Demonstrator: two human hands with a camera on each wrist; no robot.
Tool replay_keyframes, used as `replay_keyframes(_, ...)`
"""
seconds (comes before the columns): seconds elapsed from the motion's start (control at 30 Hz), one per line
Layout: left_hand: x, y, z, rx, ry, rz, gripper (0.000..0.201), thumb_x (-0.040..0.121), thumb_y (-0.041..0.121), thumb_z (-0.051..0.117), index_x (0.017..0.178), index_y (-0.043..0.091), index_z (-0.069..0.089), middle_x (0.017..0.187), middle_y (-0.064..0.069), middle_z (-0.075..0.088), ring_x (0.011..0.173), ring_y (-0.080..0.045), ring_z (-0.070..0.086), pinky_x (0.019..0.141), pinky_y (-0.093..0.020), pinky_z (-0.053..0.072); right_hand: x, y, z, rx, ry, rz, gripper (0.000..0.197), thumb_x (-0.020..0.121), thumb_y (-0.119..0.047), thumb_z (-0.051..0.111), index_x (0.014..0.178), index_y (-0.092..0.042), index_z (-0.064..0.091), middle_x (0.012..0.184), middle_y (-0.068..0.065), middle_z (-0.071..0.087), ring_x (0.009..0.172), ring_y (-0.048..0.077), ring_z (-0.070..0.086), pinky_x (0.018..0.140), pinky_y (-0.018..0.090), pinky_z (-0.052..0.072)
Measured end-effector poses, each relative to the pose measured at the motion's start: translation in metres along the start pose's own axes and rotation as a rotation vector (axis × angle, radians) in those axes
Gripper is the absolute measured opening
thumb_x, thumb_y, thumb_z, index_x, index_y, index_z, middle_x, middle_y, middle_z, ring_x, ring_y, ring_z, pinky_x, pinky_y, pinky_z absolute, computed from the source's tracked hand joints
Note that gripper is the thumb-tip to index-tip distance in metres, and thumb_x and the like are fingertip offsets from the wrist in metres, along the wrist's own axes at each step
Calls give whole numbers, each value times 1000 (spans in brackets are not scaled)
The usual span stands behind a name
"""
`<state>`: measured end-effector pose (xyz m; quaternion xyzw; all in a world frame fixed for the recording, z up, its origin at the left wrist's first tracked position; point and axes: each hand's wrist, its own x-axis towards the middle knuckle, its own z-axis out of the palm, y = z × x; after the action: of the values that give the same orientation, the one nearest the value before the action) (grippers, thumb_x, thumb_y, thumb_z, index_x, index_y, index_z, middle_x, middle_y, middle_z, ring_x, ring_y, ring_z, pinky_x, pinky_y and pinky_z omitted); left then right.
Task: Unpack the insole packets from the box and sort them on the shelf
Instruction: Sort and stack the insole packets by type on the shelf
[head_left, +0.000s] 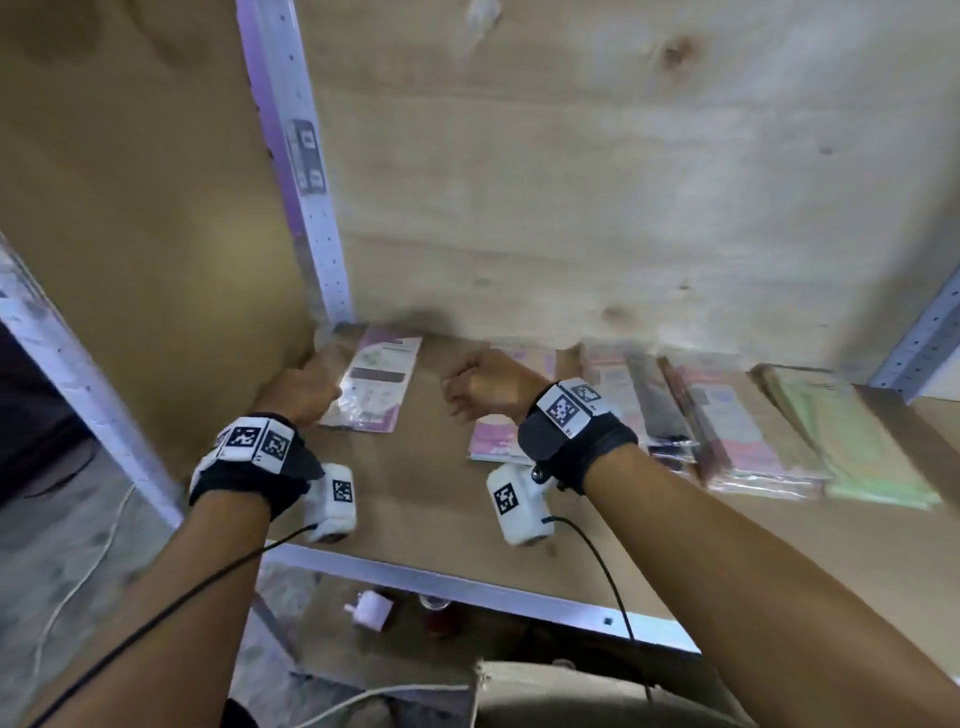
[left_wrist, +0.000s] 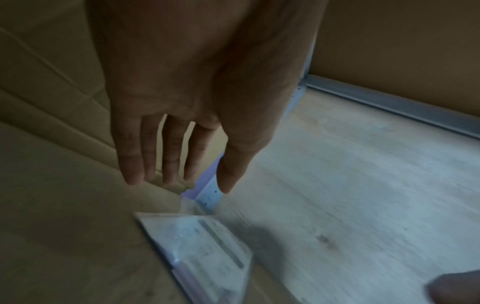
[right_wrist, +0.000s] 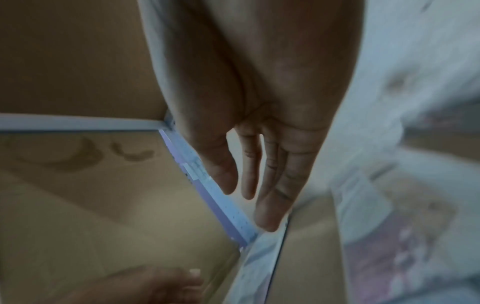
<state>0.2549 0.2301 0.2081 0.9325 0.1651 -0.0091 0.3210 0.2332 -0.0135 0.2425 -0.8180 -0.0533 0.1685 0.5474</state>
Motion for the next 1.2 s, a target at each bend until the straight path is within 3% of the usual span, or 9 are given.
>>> replay_keyframes(0.17,5,-15,10,-144,-104,55,20,91,25,66,83,6,69,96,-23,67,84,-32,63,77,-36,47,38,15,45,144,40,142,14,95,-2,53,92,-15,49,85,7,50,72,21,53,67,32,51)
replay_keyframes(0.33,6,-25,19,-299,-173,42,14,91,22,67,83,10,66,81,-14,60,70,-25,55,74,-36,47,52,11,56,235,186,128,55,92,3,57,141,-3,33,110,22,54,76,28,55,70,43,50)
replay_keyframes(0.5,-5,-27,20,-286,-254,46,16,92,20,66,89,6,73,89,-14,73,68,-19,63,69,-29,54,43,16,50,0,160,128,12,88,-8,67,92,3,63,72,17,55,50,20,47,50,28,39)
replay_keyframes(0.6,-16,-22,21,-310,-325,43,21,95,21,64,87,3,71,85,-13,73,63,-16,60,58,-20,53,34,20,46,20,146,97,13,85,-7,69,78,0,61,80,20,56,54,23,48,55,32,40)
replay_keyframes(0.7,-29,-11,17,-513,-346,5,26,99,31,57,92,7,63,78,-9,62,58,-16,56,50,-21,50,24,16,37,82,169,15,19,83,-3,67,76,-9,50,85,18,60,72,27,59,66,39,49)
replay_keyframes(0.83,-40,13,7,-883,-316,-15,77,87,59,62,137,2,48,94,-11,55,77,-29,63,76,-46,61,-1,1,18,-167,289,-225,21,80,-2,69,68,-17,60,75,6,65,69,19,60,62,27,49)
replay_keyframes(0.93,-45,27,-2,-1185,-449,5,92,62,68,80,120,1,56,103,-15,62,96,-35,69,78,-49,60,-28,-6,6,-503,329,-442,14,78,-6,70,88,-15,72,84,3,65,75,14,56,66,24,41)
replay_keyframes(1.07,-49,45,5,-1282,-435,75,46,89,38,71,119,4,62,103,-17,76,89,-22,76,66,-28,61,-59,-7,-14,-726,182,-507,28,76,-36,79,102,-28,72,97,-3,52,95,19,50,81,30,39)
replay_keyframes(1.2,-54,55,20,-1227,-481,84,38,95,18,62,128,0,58,97,-13,77,83,-18,76,59,-24,59,-75,0,-42,-405,255,-406,34,79,-56,71,102,-31,72,105,-8,60,99,10,58,87,27,46)
